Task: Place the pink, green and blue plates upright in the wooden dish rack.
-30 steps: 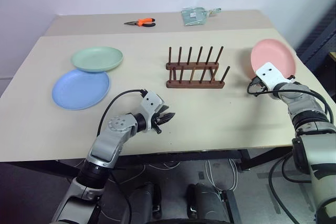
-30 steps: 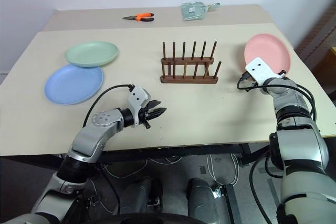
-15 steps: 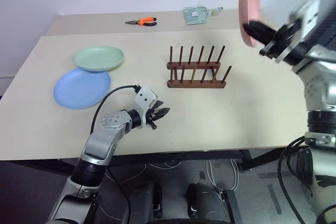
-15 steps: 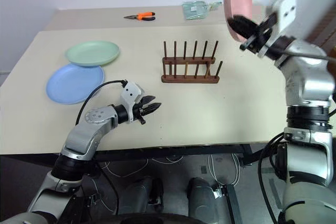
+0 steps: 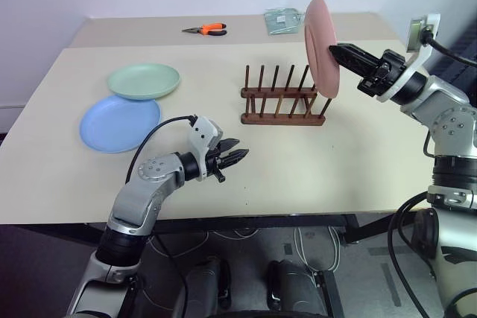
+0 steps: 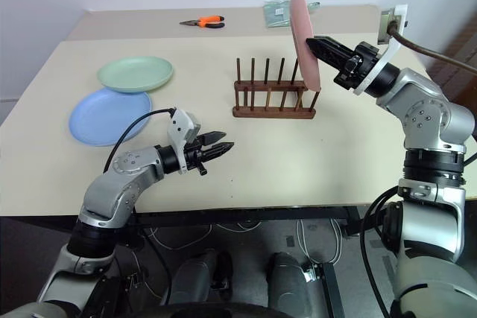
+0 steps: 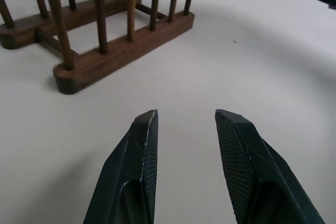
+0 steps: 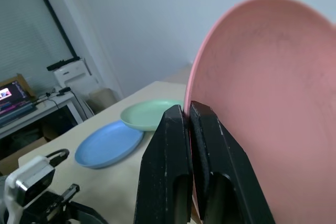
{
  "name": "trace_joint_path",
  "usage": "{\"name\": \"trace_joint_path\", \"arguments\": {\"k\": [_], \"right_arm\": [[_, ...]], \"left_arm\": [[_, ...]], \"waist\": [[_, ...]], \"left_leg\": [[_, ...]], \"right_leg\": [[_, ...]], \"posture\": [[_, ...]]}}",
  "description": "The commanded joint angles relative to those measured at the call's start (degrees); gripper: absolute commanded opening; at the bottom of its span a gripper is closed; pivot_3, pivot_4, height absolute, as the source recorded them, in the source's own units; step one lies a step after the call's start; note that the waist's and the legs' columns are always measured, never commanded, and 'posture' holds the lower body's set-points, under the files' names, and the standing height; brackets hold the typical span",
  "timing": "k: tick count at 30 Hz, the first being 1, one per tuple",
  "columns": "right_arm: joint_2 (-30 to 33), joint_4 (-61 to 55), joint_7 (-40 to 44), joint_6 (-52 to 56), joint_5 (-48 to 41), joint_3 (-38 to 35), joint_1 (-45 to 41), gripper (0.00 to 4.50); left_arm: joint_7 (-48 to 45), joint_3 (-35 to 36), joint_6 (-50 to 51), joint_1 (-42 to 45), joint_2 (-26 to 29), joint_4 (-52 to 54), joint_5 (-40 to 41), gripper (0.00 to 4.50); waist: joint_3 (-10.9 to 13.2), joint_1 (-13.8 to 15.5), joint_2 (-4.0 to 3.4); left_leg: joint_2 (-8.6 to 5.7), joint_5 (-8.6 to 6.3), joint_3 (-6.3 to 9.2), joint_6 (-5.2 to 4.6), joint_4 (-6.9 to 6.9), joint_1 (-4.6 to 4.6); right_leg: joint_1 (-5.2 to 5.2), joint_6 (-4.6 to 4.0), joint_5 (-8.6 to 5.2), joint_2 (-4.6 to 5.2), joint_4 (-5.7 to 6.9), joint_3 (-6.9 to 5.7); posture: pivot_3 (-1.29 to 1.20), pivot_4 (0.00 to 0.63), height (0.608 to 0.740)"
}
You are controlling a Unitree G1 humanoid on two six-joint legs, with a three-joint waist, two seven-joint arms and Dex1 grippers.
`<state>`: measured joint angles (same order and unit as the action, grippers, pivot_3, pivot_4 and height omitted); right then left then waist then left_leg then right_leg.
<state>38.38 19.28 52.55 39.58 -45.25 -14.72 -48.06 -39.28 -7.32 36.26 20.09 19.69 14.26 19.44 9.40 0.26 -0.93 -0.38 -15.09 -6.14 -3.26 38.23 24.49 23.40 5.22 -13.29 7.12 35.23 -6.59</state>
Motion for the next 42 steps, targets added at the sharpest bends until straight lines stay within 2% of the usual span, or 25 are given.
{"name": "trace_joint_path", "arguments": {"k": [1, 13, 14, 17, 19, 22, 24, 26, 28, 31, 34, 38, 40, 42], "right_arm": [[-0.4, 2.1, 0.4, -0.9, 0.4, -1.7, -3.7, 0.08], [-2.5, 9.9, -6.4, 4.2, -1.4, -7.3, -8.6, 0.08], [-2.5, 10.0, -6.6, 4.5, -1.6, -7.7, -8.8, 0.66], [-2.8, 9.3, -7.0, 4.6, -1.6, -8.5, -8.8, 1.9], [-3.2, 9.3, -8.0, 4.4, -1.8, -9.4, -9.2, 2.98], [-3.7, 8.6, -9.6, -0.2, 1.0, -9.3, -9.0, 4.44], [-3.8, 8.6, -12.7, -7.7, 6.1, -7.9, -8.7, 4.44], [-4.1, 8.6, -14.6, -12.9, 8.9, -7.6, -8.3, 4.5], [-4.3, 9.1, -17.9, -17.9, 11.1, -8.7, -8.5, 4.5], [-3.4, 6.7, -21.1, -25.8, 15.8, -8.2, -7.5, 4.5], [-2.5, -3.2, -17.0, -26.0, 16.0, -5.3, -3.9, 4.5], [-0.4, -20.7, -8.7, -19.5, 13.3, 2.4, 4.6, 4.5], [0.2, -29.5, -5.7, -16.2, 12.9, 8.2, 9.3, 4.5], [-1.3, -34.3, -5.5, -14.3, 12.9, 11.9, 11.9, 4.5]], "left_arm": [[0.5, 1.2, 0.1, 0.2, 0.2, 2.8, 1.4, 1.76], [1.4, 1.1, 0.1, 0.9, 0.4, 2.2, 2.2, 1.76], [1.4, 1.0, 0.0, 1.0, 0.4, 2.0, 2.2, 1.76], [1.5, 0.9, -0.1, 1.3, 0.3, 1.7, 2.1, 1.76], [1.5, 0.9, 0.0, 1.3, 0.3, 1.6, 2.2, 1.76], [1.8, 0.9, -0.1, 1.3, 0.3, 1.5, 1.9, 1.76], [2.6, 1.4, 0.3, 1.0, 0.0, 1.3, 2.2, 1.76], [3.9, 2.0, -0.1, 1.0, -0.2, 0.7, 1.7, 2.27], [5.3, 3.2, -0.8, 1.1, -0.9, 0.3, 1.9, 2.92], [14.0, 8.6, -2.1, 3.1, -4.1, -1.7, 0.5, 4.44], [29.7, 17.0, -4.1, 6.5, -8.6, -4.7, -3.1, 4.44], [52.7, 26.6, -3.3, 10.0, -11.0, -4.5, -12.8, 4.44], [57.8, 30.4, 0.3, 10.7, -10.9, -3.0, -13.9, 4.44], [56.6, 31.8, 3.4, 12.4, -9.9, -3.9, -11.7, 4.44]], "waist": [[0.0, 0.0, 0.0], [0.0, 0.2, 0.0], [0.0, 0.2, 0.0], [0.0, 0.2, 0.0], [0.0, 0.2, 0.0], [0.0, 0.2, 0.0], [0.0, 0.2, 0.0], [0.0, 0.2, 0.0], [0.0, 0.1, 0.0], [0.0, 0.2, 0.0], [0.0, 0.4, 0.05], [0.1, 0.0, 0.11], [0.1, -0.1, 0.12], [0.1, 0.1, 0.19]], "left_leg": [[0.0, 0.0, 0.0, 0.0, 0.0, 0.0], [0.0, 0.0, -0.05, -0.01, 0.0, 0.0], [0.0, 0.01, -0.05, -0.01, 0.0, 0.0], [0.0, 0.0, -0.06, -0.01, 0.0, 0.0], [0.01, 0.0, -0.06, -0.01, 0.0, 0.0], [0.01, 0.0, -0.07, -0.01, 0.0, 0.0], [0.01, 0.0, -0.08, -0.01, 0.0, 0.0], [0.01, 0.01, -0.09, -0.01, 0.0, 0.0], [0.01, 0.01, -0.1, 0.0, -0.01, 0.0], [0.01, 0.03, -0.11, 0.02, -0.01, 0.0], [0.03, 0.04, -0.11, 0.02, 0.0, 0.0], [0.1, 0.05, -0.09, 0.04, -0.02, -0.02], [0.12, 0.05, -0.1, 0.04, -0.03, -0.04], [0.13, 0.05, -0.1, 0.05, -0.02, -0.06]], "right_leg": [[0.0, 0.0, 0.0, -0.01, 0.0, 0.0], [-0.01, 0.01, 0.0, -0.1, 0.01, 0.02], [-0.01, 0.01, 0.0, -0.1, 0.01, 0.02], [-0.01, 0.01, 0.0, -0.1, 0.0, 0.02], [-0.01, 0.01, 0.0, -0.12, 0.01, 0.03], [0.0, 0.01, 0.0, -0.15, 0.01, 0.03], [0.0, 0.02, 0.0, -0.21, 0.01, 0.04], [0.0, 0.02, 0.0, -0.23, 0.01, 0.04], [0.01, 0.03, 0.0, -0.25, 0.01, 0.05], [0.01, 0.03, 0.0, -0.26, 0.02, 0.04], [0.01, 0.04, 0.0, -0.27, 0.02, 0.07], [-0.02, 0.05, -0.01, -0.27, -0.01, 0.09], [-0.02, 0.05, -0.01, -0.27, 0.0, 0.09], [-0.03, 0.05, -0.01, -0.27, 0.02, 0.07]], "posture": [[0.0, 0.15, 0.74], [0.0, 0.15, 0.74], [0.0, 0.15, 0.74], [0.0, 0.15, 0.74], [0.0, 0.15, 0.74], [0.0, 0.15, 0.74], [0.0, 0.15, 0.74], [0.0, 0.15, 0.74], [0.0, 0.15, 0.74], [0.0, 0.15, 0.74], [0.0, 0.15, 0.74], [0.0, 0.15, 0.74], [0.0, 0.15, 0.74], [0.0, 0.15, 0.74]]}}
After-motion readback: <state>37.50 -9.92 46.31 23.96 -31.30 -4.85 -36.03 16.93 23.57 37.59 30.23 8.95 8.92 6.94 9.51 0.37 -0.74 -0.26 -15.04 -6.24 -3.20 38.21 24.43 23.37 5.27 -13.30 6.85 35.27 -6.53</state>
